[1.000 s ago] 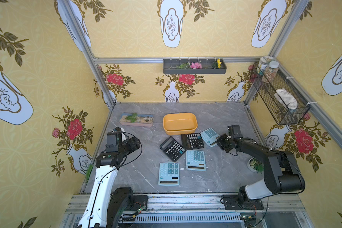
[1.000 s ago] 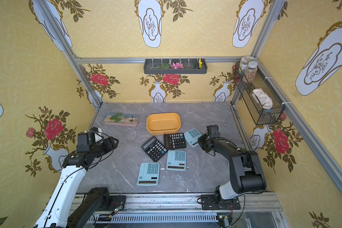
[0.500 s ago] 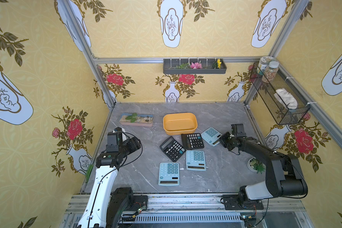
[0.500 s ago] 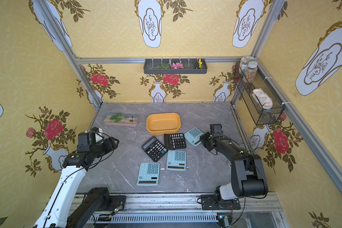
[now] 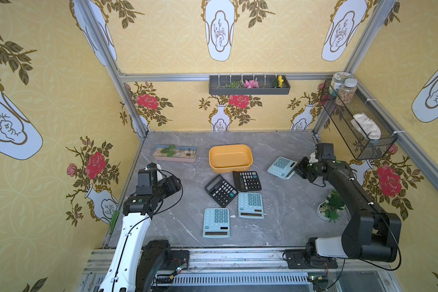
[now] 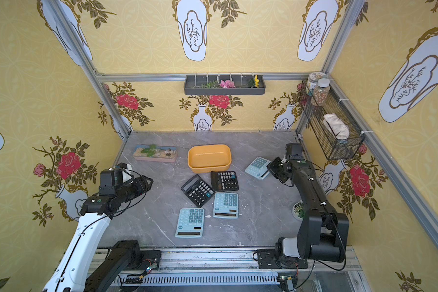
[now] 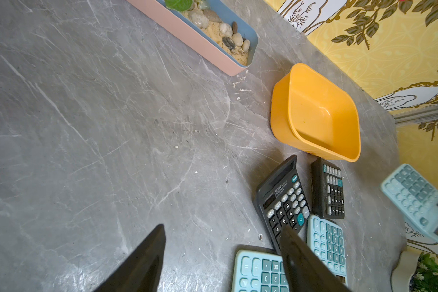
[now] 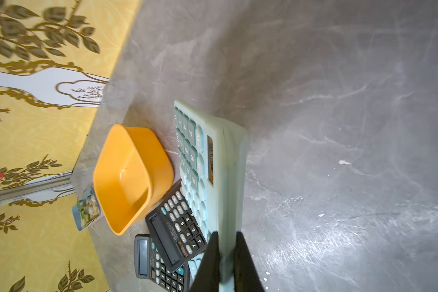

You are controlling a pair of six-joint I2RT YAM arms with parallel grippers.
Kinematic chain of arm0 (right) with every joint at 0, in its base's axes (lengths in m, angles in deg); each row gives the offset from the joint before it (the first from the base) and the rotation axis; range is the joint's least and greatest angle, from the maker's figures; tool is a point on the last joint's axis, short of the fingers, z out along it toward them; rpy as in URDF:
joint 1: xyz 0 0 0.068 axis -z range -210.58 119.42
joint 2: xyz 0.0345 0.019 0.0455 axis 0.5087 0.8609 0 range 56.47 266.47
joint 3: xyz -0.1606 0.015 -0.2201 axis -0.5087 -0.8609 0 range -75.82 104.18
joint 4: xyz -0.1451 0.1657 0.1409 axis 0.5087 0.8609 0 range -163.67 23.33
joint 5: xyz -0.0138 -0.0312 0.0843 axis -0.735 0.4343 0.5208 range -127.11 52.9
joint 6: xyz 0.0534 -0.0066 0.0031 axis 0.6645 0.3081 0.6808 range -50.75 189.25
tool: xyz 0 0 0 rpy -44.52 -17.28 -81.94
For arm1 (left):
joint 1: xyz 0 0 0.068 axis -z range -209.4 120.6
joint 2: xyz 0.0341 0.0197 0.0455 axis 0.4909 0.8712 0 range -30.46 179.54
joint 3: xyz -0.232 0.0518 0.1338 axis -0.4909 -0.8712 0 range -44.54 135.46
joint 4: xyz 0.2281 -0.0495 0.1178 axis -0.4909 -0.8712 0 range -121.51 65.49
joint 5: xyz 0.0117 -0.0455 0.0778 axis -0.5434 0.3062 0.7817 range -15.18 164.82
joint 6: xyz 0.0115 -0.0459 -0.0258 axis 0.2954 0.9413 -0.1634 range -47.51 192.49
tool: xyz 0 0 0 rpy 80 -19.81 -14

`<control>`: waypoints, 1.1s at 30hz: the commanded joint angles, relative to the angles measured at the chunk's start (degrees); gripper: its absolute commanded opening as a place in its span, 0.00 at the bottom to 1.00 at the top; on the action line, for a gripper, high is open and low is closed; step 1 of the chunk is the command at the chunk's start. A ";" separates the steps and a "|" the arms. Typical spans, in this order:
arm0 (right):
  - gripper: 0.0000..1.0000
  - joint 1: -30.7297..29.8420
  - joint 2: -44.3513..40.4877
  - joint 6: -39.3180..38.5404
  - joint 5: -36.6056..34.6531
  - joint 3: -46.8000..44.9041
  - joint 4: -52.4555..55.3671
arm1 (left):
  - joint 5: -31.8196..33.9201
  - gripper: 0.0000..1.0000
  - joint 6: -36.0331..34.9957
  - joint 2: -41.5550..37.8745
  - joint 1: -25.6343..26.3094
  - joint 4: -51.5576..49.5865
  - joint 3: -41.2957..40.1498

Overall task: Put the calculator in the storage box
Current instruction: Pick up the calculator at the center of the board, then place the calculator in the storage box.

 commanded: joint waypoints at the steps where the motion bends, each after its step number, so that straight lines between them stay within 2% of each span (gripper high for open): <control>1: 0.00 0.12 -0.75 -10.43 4.44 5.62 8.95 | -1.18 0.73 -0.36 0.04 0.00 -0.12 0.04; 9: 0.00 -0.11 3.95 -17.16 15.57 16.99 11.04 | -1.46 0.73 -0.44 0.20 0.48 -0.12 0.06; 14: 0.00 -4.23 12.04 -21.99 20.11 28.60 16.91 | -0.94 0.73 -0.44 0.16 0.86 -0.12 0.00; 22: 0.00 -12.22 24.83 -26.18 18.78 47.79 24.41 | 0.04 0.73 -0.35 0.03 1.50 -0.21 0.01; 27: 0.00 -14.34 32.30 -28.27 16.81 55.75 26.90 | 0.57 0.73 -0.37 0.00 2.02 -0.38 0.00; 33: 0.00 -17.54 45.26 -30.84 14.25 71.43 33.68 | 0.91 0.72 -0.34 0.36 2.63 -0.61 0.08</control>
